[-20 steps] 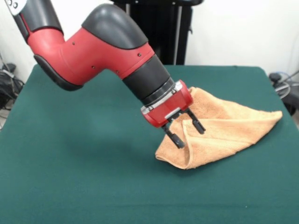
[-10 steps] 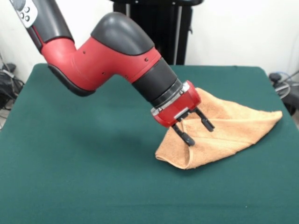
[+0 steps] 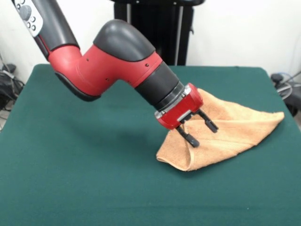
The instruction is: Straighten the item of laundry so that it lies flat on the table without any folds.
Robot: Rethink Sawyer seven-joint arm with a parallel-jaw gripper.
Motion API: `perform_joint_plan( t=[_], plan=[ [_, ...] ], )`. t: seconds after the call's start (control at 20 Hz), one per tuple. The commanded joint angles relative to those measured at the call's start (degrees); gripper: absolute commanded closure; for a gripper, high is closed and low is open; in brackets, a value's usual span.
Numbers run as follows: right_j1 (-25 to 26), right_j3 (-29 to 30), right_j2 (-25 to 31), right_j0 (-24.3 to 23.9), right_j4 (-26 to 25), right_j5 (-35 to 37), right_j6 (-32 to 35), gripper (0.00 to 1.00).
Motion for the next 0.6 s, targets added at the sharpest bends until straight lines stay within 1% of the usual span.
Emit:
perform_joint_plan(
  t=[0.05,0.4,0.6],
  plan=[
    [2.67,-1.95,-6.08,-0.57,-5.12,-1.89,-6.79,0.00],
    [3.44,-1.38,-6.75,-1.79,-6.13,-2.93,-6.68,0.00],
    [3.71,-2.27,-5.52,-2.89,-4.91,0.19,-8.39,0.00]
  ],
)
